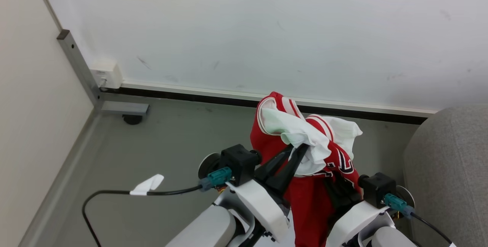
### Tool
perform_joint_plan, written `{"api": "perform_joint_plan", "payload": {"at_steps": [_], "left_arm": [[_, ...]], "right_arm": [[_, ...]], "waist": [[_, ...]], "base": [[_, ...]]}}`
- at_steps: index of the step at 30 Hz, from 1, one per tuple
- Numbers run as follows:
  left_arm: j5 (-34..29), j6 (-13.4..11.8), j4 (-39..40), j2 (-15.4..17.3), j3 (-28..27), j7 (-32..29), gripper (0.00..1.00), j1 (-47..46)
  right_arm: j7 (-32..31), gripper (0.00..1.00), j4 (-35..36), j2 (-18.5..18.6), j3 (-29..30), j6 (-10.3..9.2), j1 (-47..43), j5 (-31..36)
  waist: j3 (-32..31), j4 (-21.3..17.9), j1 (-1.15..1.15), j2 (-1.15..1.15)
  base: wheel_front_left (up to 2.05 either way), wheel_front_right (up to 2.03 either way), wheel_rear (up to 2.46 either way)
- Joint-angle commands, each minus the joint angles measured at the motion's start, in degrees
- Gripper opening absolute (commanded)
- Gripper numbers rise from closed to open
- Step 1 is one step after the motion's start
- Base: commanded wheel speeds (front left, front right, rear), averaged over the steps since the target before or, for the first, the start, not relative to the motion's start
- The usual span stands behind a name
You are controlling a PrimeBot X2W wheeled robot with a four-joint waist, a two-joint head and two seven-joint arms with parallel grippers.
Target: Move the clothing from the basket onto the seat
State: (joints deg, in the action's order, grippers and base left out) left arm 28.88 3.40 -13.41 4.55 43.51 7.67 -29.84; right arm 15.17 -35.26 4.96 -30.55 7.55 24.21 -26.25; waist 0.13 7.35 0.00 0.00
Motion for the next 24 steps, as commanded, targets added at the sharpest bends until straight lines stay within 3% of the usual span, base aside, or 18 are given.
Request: {"api": "perform_joint_plan", "payload": {"at_steps": [1, 10, 11, 12, 14, 17, 24], "left_arm": [[0.48, -0.30, -0.25, 0.34, -0.21, 0.35, 0.00, 0.21], [0.74, -1.44, -2.97, 1.11, -1.12, 0.22, 0.00, -0.37], [0.78, -1.29, -3.15, 1.12, -0.88, 0.02, 0.08, -0.17], [0.87, -1.15, -3.36, 1.18, -0.65, -0.12, 0.23, 0.11], [0.64, -1.11, -3.54, 1.46, -0.34, 0.13, 0.72, 0.43], [1.04, -0.99, -3.57, 1.55, -0.09, 0.45, 0.97, 1.09], [1.83, 0.33, -2.37, 2.41, 0.73, 1.65, 1.00, 2.29]], "right_arm": [[-0.05, 0.00, 0.34, -0.03, -0.11, -0.13, -0.82, -0.10], [-0.05, 0.00, 2.56, -0.12, -0.19, -0.13, -0.99, -2.19], [-0.04, 0.00, 2.84, 0.00, 0.08, -0.13, -1.05, -2.42], [-0.04, 0.00, 3.11, 0.12, 0.31, -0.13, -1.10, -2.78], [-0.04, 0.00, 3.60, 0.36, 0.75, -0.13, -1.11, -3.32], [-0.05, 0.00, 4.52, 0.92, 1.90, -0.13, -1.48, -3.42], [-0.03, 0.00, 7.22, 2.95, 6.19, -0.13, -1.84, -1.79]], "waist": [[0.03, -0.24, 0.00, 0.00], [0.57, -1.84, 0.00, 0.00], [0.66, -2.01, 0.00, 0.00], [0.76, -2.20, 0.00, 0.00], [1.02, -2.69, 0.00, 0.00], [1.32, -3.44, 0.00, 0.00], [2.26, -6.37, 0.00, 0.00]], "base": [[0.00, 0.00, 0.00], [0.00, 0.00, 0.00], [0.00, 0.00, 0.00], [0.00, 0.00, 0.00], [0.00, 0.00, 0.00], [0.00, 0.00, 0.00], [0.00, 0.00, 0.00]]}}
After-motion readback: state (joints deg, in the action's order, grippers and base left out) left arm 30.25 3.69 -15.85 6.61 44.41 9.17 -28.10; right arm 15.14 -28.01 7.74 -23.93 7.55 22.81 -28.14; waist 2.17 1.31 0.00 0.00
